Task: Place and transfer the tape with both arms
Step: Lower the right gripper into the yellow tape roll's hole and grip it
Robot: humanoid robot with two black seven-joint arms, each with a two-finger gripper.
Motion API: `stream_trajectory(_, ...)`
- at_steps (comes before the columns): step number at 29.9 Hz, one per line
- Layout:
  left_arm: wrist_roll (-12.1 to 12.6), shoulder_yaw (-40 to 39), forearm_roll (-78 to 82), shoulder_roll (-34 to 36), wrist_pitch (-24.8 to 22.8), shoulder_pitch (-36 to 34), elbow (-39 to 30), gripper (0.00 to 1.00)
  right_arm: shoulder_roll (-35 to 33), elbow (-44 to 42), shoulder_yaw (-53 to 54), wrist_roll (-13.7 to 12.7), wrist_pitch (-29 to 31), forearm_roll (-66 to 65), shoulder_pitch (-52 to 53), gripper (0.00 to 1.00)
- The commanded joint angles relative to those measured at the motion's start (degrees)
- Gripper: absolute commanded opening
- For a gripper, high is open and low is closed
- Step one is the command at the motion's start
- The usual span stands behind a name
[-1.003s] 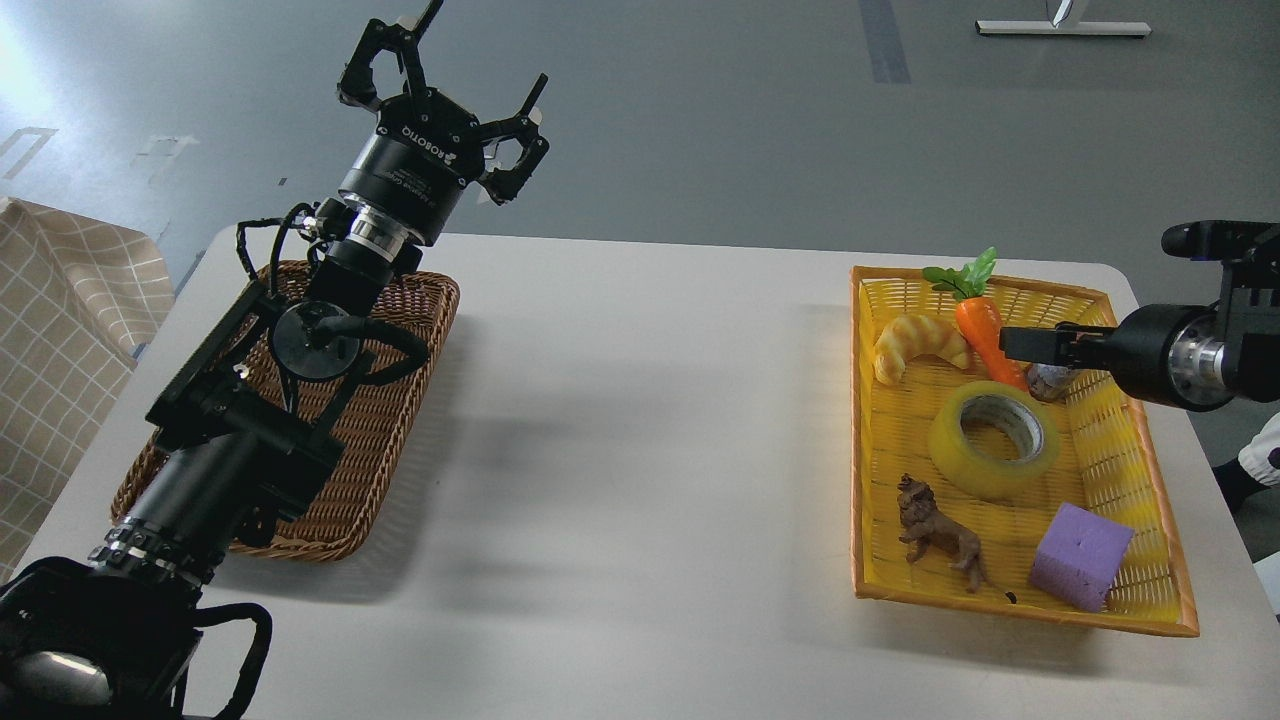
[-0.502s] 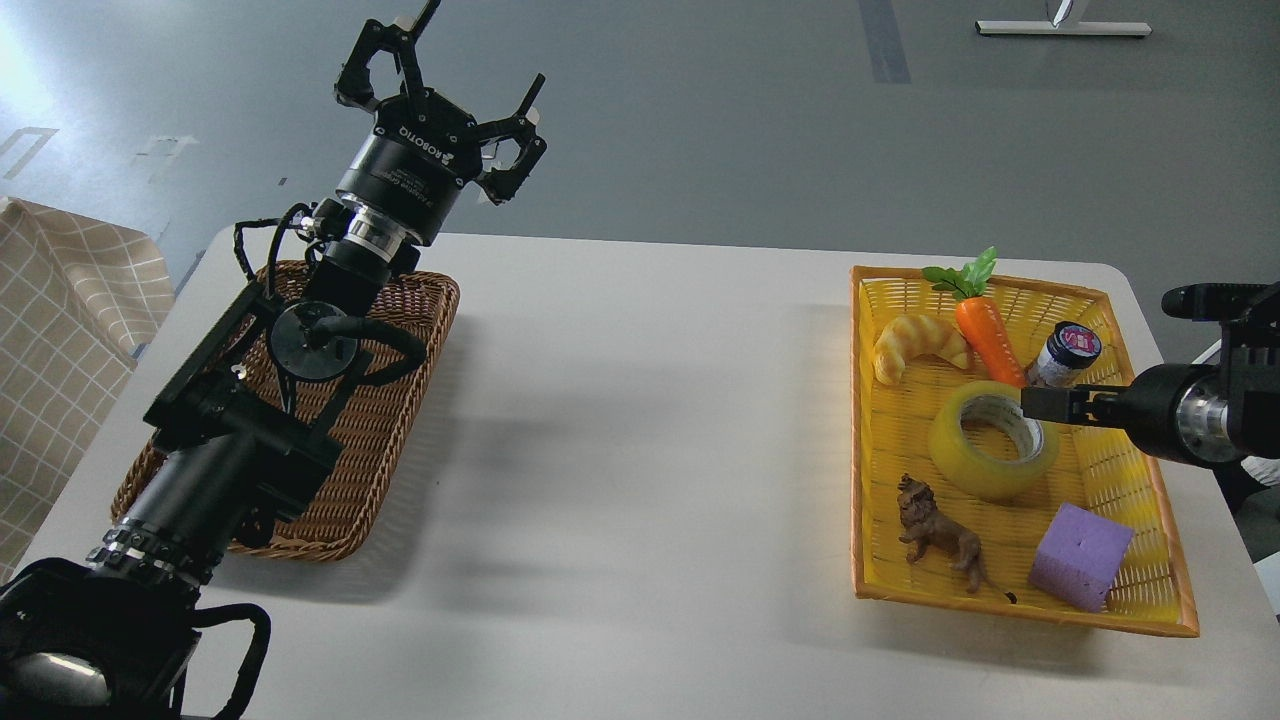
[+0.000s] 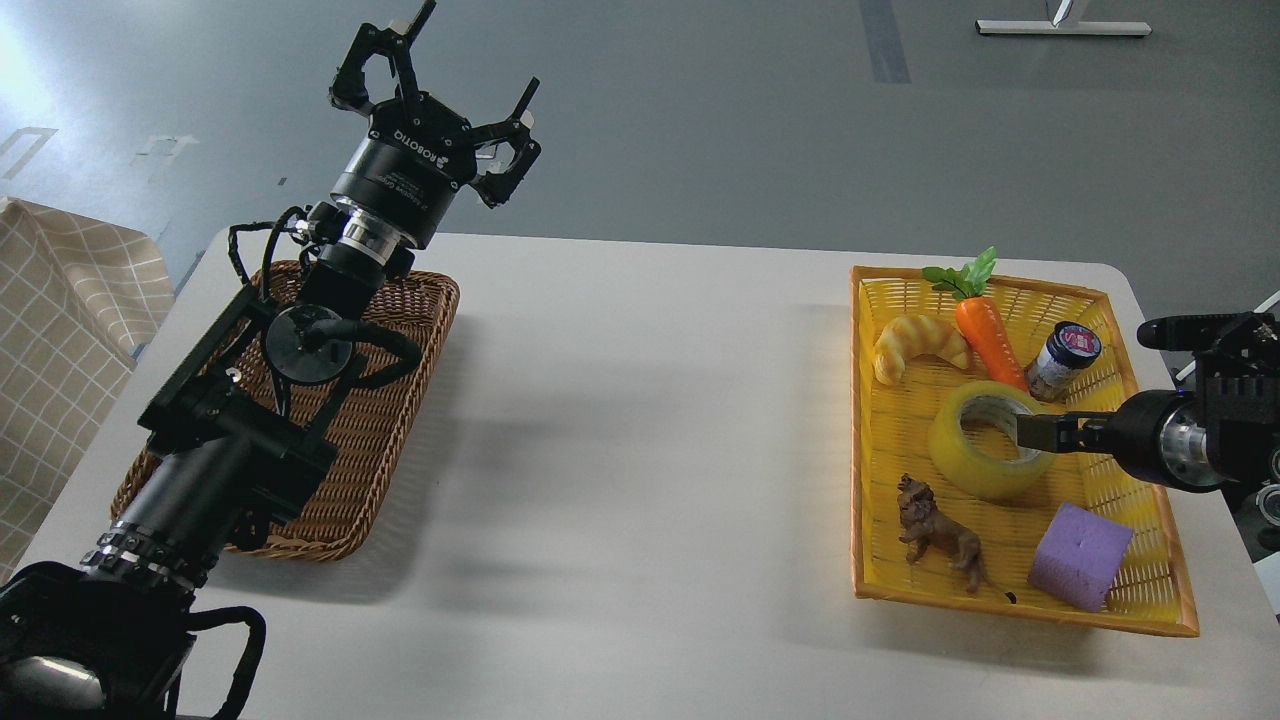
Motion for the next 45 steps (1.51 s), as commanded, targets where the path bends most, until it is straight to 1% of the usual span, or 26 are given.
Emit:
stream_trajectory(1, 0.0, 0.0, 0.0, 0.0, 0.0, 0.0, 0.0, 0.98, 0.8, -1.6, 0.1, 0.0, 0.0, -0.1, -0.2, 0.79)
stream_trajectory(8, 0.0, 0.0, 0.0, 0.0, 0.0, 0.0, 0.0, 0.98, 2.4, -2.5, 0.1, 0.0, 0.0, -0.1, -0.2, 0.77)
stream_trajectory(9, 0.0, 0.0, 0.0, 0.0, 0.0, 0.0, 0.0, 0.98, 2.7, -2.5, 0.1, 0.0, 0.0, -0.1, -0.2, 0.75)
stream_trajectory(12, 0.0, 0.0, 0.0, 0.0, 0.0, 0.1, 0.0, 0.98, 3.0, -2.8, 0.1, 0.0, 0.0, -0.1, -0.2, 0.74)
stream_trajectory(15, 0.0, 0.0, 0.0, 0.0, 0.0, 0.0, 0.0, 0.98, 3.6, -3.5, 0.1, 0.0, 0.0, -0.1, -0.2, 0.68)
stream_trajectory(31, 0.0, -0.1, 0.0, 0.1, 0.0, 0.2, 0.0, 0.98, 5.2, -6.1, 0.1, 0.0, 0.0, 0.0, -0.1, 0.67)
stream_trajectory(32, 0.0, -0.1, 0.0, 0.1, 0.0, 0.2, 0.0, 0.98, 5.5, -6.1, 0.1, 0.0, 0.0, 0.0, 0.0, 0.66)
stream_trajectory(33, 0.0, -0.1, 0.0, 0.0, 0.0, 0.2, 0.0, 0.98, 5.6, -6.1, 0.1, 0.0, 0.0, 0.0, 0.0, 0.61)
stream_trajectory(37, 0.0, -0.1, 0.0, 0.1, 0.0, 0.2, 0.0, 0.98, 5.8, -6.1, 0.1, 0.0, 0.0, 0.0, -0.1, 0.6)
stream_trajectory(38, 0.0, -0.1, 0.0, 0.1, 0.0, 0.2, 0.0, 0.98, 5.9, -6.1, 0.1, 0.0, 0.0, 0.1, -0.1, 0.58)
stream_trajectory(39, 0.0, -0.1, 0.0, 0.1, 0.0, 0.2, 0.0, 0.98, 6.0, -6.1, 0.1, 0.0, 0.0, 0.2, -0.1, 0.53)
stream_trajectory(45, 0.0, -0.1, 0.0, 0.1, 0.0, 0.2, 0.0, 0.98, 6.0, -6.2, 0.0, 0.0, 0.0, 0.3, -0.1, 0.53)
